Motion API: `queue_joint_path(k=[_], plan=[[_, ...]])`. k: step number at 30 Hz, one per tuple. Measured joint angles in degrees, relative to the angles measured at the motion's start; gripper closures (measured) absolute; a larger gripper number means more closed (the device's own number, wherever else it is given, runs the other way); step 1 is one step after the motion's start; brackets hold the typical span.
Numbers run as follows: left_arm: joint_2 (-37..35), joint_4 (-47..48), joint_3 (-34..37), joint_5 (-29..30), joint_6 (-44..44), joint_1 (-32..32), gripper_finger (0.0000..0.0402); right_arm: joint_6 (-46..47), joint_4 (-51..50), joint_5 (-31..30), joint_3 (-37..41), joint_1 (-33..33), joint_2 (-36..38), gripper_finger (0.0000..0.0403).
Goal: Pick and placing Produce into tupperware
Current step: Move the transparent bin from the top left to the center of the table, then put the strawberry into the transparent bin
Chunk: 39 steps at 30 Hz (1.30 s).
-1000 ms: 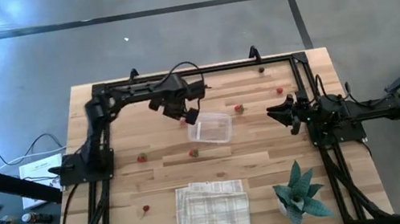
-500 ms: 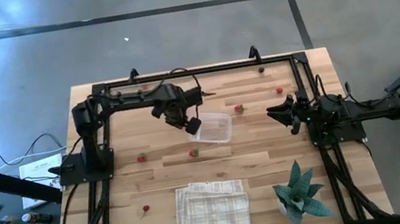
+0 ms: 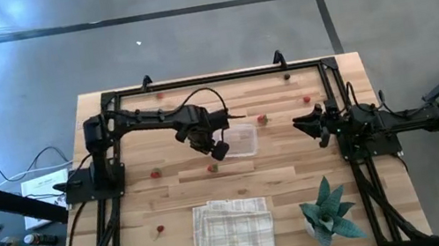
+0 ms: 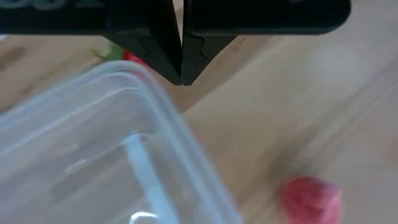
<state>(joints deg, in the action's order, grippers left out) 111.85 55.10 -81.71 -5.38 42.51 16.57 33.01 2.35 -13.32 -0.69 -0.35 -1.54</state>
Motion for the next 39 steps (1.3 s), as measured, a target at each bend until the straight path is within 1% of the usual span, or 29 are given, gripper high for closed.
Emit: queue_joint_path(k=[3, 7, 11, 14, 17, 24, 30, 33, 36, 39], plan=[[0.7, -1.3, 0.0, -1.2, 0.4, -0.7, 0.0402, 0.0, 0.0, 0.0, 0.0, 0.0, 0.0, 0.0286], [0.6, -3.7, -0.1, -1.2, 1.7, -1.7, 0.0402, 0.0, 0.0, 0.0, 0.0, 0.0, 0.0, 0.0286], [0.6, -2.6, -0.1, -1.0, 2.8, -1.6, 0.0402, 0.0, 0.0, 0.0, 0.0, 0.0, 0.0, 0.0286], [0.6, -1.1, -0.1, 0.7, 2.9, -1.6, 0.0402, 0.0, 0.0, 0.0, 0.0, 0.0, 0.0, 0.0286], [-0.2, 0.1, 0.0, 1.1, 2.9, -1.6, 0.0402, 0.0, 0.0, 0.3, 0.0, 0.0, 0.0, 0.0286], [-6.8, 3.7, -0.1, 2.4, 3.0, -1.6, 0.0402, 0.0, 0.0, 0.3, 0.0, 0.0, 0.0, 0.0286], [-15.2, 6.4, -0.1, 8.3, 4.4, -0.2, 0.0402, 0.0, 0.0, 0.3, 0.0, 0.0, 0.0, 0.0286], [-19.2, 5.7, -0.5, 11.4, 4.9, 1.6, 0.0402, -0.8, 0.0, 0.4, 0.0, 0.0, 0.0, 0.0286], [-21.5, 5.4, -2.7, 14.6, 4.3, 4.2, 0.0402, -0.9, 0.0, 0.5, 0.0, 0.0, 0.0, 0.0286], [-21.9, 5.3, -6.5, 15.5, -0.8, 7.8, 0.0401, -0.9, 0.0, 0.5, 0.0, 0.0, 0.0, 0.0286]])
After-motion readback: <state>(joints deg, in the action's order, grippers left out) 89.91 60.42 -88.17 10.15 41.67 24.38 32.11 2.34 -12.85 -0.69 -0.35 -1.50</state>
